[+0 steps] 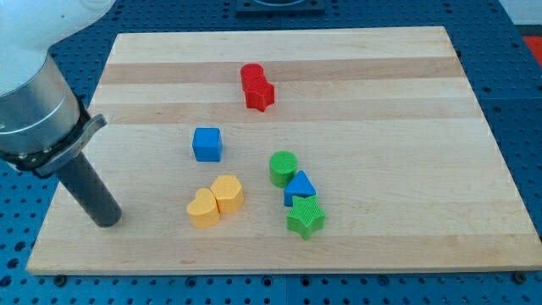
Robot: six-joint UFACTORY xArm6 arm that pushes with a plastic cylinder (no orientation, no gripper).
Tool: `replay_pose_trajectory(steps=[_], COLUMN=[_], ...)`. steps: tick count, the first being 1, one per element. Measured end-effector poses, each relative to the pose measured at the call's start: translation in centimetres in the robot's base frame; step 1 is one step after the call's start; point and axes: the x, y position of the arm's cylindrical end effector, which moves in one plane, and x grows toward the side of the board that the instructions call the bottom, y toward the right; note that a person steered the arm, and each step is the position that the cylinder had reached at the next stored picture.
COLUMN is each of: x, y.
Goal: Separate yellow blocks from each other
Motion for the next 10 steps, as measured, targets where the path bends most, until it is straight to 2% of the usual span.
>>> replay_pose_trajectory(steps=[1,3,6,8,10], x=[0.0,3.5,4.3,2.7,-1.3], y=[0.0,1.2,12.3,13.3,13.3])
